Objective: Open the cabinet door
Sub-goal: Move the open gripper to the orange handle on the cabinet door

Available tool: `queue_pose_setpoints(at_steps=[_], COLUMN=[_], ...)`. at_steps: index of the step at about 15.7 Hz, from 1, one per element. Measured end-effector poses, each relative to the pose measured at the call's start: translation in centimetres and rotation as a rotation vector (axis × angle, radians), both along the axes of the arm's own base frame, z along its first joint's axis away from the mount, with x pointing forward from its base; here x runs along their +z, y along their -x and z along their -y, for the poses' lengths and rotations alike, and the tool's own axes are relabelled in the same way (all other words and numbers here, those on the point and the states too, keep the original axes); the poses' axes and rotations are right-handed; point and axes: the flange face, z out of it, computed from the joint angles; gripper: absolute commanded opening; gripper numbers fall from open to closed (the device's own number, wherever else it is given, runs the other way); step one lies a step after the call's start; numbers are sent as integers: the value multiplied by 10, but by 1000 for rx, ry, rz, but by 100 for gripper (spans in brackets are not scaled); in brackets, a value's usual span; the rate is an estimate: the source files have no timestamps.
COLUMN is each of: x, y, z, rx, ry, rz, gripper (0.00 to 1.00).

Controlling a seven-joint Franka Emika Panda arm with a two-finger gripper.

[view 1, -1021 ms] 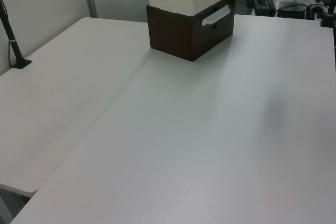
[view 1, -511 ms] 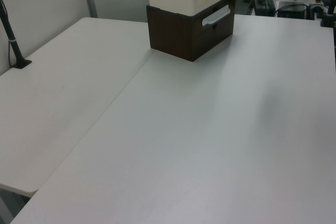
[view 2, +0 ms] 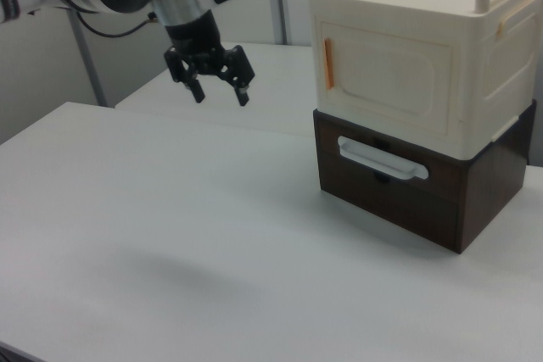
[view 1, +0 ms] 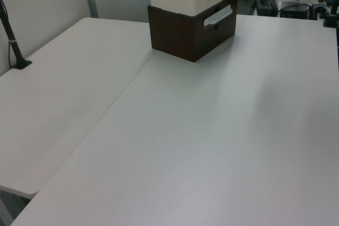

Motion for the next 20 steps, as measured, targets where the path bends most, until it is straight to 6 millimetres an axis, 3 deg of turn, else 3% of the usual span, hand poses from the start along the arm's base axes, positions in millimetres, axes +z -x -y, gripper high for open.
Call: queue_pose_setpoints(at_steps=[4, 7, 14, 20], x=[-7, -2, 19, 8], y=[-20, -26, -37, -56], z=[14, 21, 33, 42], rx=[-14, -30, -118, -197], ry=[17, -1, -67, -77], rz=[99, 169, 361, 443], gripper=[64, 52, 52, 52])
